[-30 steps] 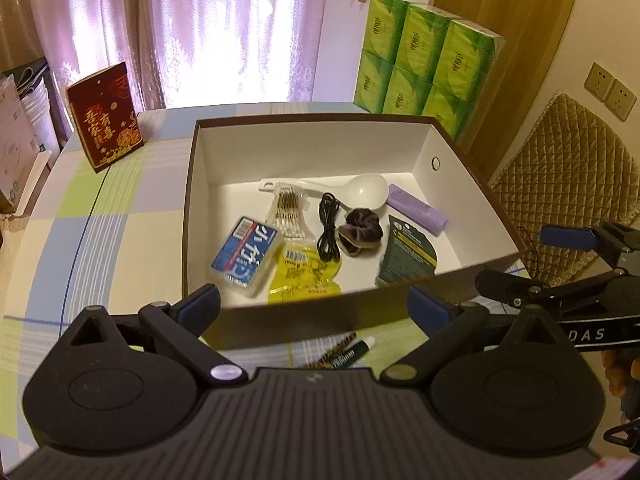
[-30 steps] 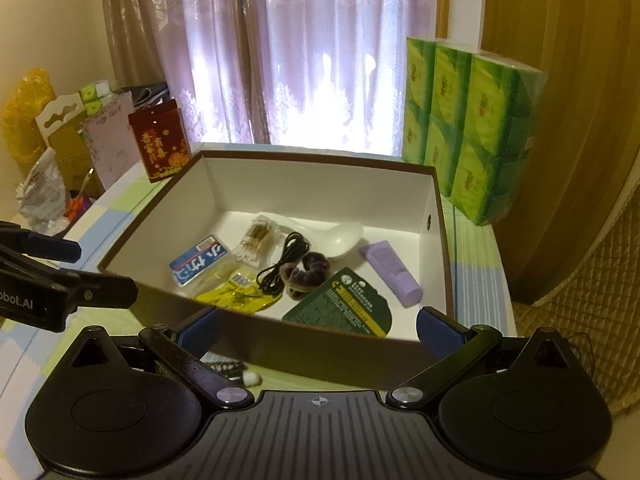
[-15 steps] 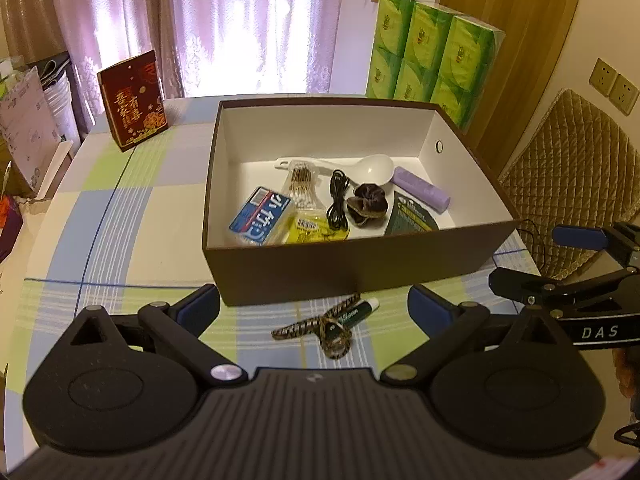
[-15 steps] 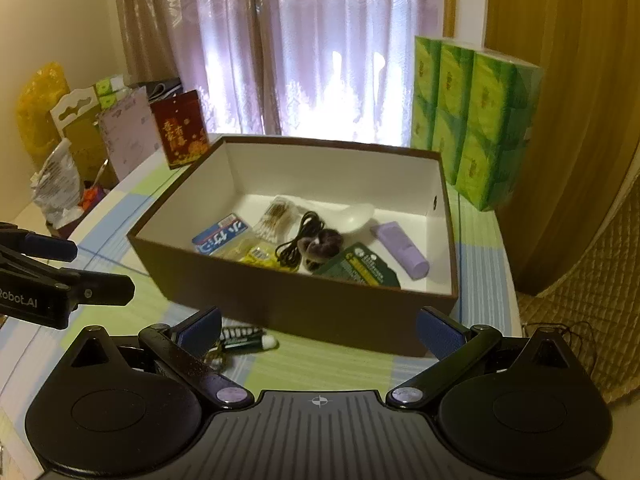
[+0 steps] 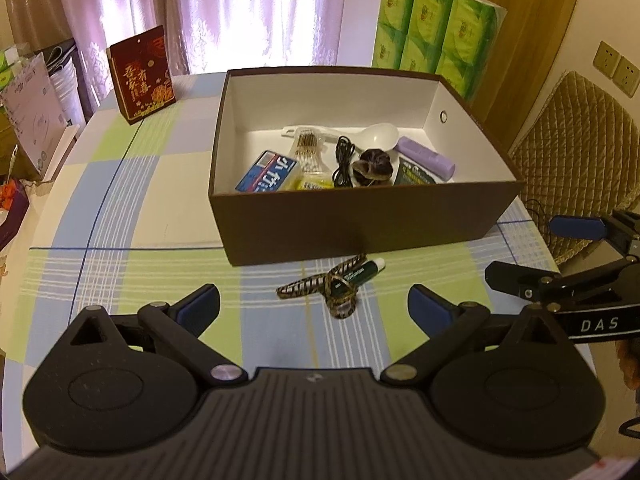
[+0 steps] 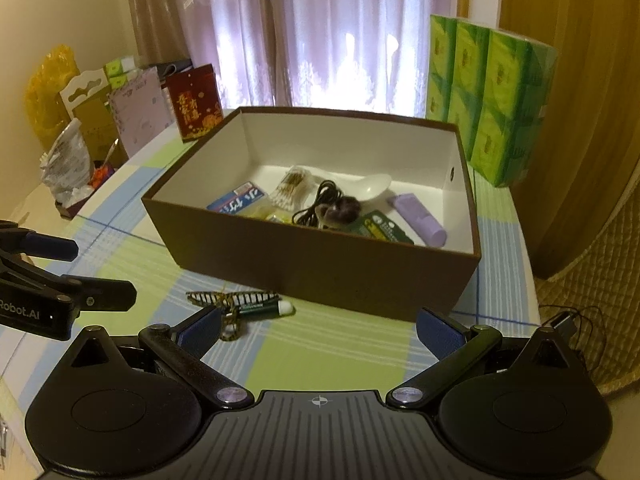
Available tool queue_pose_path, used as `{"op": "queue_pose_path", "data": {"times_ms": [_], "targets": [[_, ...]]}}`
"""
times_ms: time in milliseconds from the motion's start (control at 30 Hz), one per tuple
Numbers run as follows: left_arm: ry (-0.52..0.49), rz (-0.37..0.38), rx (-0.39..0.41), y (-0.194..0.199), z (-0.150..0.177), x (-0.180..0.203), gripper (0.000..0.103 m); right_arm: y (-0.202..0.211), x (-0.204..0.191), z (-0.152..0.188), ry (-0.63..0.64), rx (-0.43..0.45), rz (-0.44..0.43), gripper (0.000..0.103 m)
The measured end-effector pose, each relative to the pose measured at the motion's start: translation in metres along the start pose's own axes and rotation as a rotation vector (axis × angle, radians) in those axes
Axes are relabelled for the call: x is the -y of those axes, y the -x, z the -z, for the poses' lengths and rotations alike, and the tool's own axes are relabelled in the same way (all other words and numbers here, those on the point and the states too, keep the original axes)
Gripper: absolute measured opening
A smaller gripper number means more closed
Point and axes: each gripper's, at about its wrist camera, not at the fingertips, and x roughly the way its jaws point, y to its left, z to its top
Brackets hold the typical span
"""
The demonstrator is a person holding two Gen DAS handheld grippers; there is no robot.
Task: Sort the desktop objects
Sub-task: 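Lift both open grippers out of the box and move toward the strap and lip gel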
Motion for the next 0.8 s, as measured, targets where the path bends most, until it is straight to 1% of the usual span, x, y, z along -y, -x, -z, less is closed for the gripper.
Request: {"op": "queue_pose_path", "data": {"times_ms": [200,433,633,800], "targets": [[-0.012,-0.003,-0.008,-0.005,0.011,-0.005,0.099,-0.005,0.002,0.01,-0.012,-0.021,0.01,0.101],[-0.063,0.008,-0.016,-0.018,0.028,-0.007,0.099,-0.017,0.007,0.031,-0.04,-0.067,0.017,0.101],[-0.107,0.054,-0.006,-0.031,0.037,-0.008,0.098,-0.032,0.012,0.046,-0.055,-0.117,0.027,0.101],[-0.183,0.116,0.013,-0.046,0.037,-0.008,0.098,-0.041,0.024,0.051,-0.08,-0.141,0.046,0.101]]}}
